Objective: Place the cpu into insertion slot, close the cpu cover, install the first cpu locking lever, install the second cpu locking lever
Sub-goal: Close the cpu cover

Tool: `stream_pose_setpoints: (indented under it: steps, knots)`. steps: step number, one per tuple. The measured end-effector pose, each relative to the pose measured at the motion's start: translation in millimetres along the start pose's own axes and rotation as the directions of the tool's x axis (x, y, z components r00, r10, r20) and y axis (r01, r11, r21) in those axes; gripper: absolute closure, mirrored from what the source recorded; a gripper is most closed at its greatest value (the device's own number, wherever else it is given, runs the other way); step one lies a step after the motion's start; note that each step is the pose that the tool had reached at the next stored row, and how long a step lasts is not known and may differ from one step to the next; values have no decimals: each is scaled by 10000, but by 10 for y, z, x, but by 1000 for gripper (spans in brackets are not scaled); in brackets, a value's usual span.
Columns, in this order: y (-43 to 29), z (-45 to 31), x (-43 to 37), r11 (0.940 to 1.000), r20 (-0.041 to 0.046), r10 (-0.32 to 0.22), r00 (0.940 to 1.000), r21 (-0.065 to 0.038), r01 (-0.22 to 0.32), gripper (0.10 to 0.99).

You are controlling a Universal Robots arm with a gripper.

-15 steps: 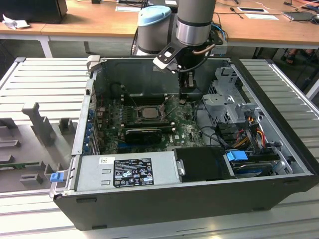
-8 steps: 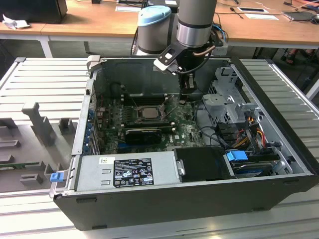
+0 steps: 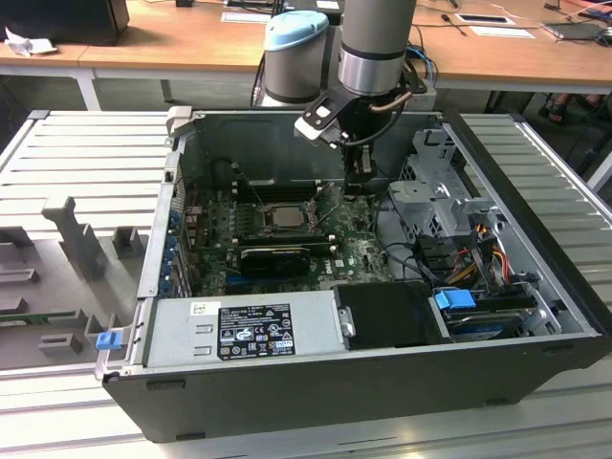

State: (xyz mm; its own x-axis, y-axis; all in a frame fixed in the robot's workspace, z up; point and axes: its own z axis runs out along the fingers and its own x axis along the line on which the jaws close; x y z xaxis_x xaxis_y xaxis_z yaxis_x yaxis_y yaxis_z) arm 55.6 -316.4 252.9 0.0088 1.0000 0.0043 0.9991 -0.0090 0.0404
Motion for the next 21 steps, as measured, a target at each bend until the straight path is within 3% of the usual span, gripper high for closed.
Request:
stream_pose_setpoints:
  steps: [6, 11, 21]
  knots:
    - [-21, 7, 0, 10000, -15, -48, 10000, 73, 48, 980]
    - [-68, -5, -1, 10000, -61, -51, 10000, 75, 52, 980]
    - [-286, -14, -3, 10000, -60, -51, 10000, 75, 51, 980]
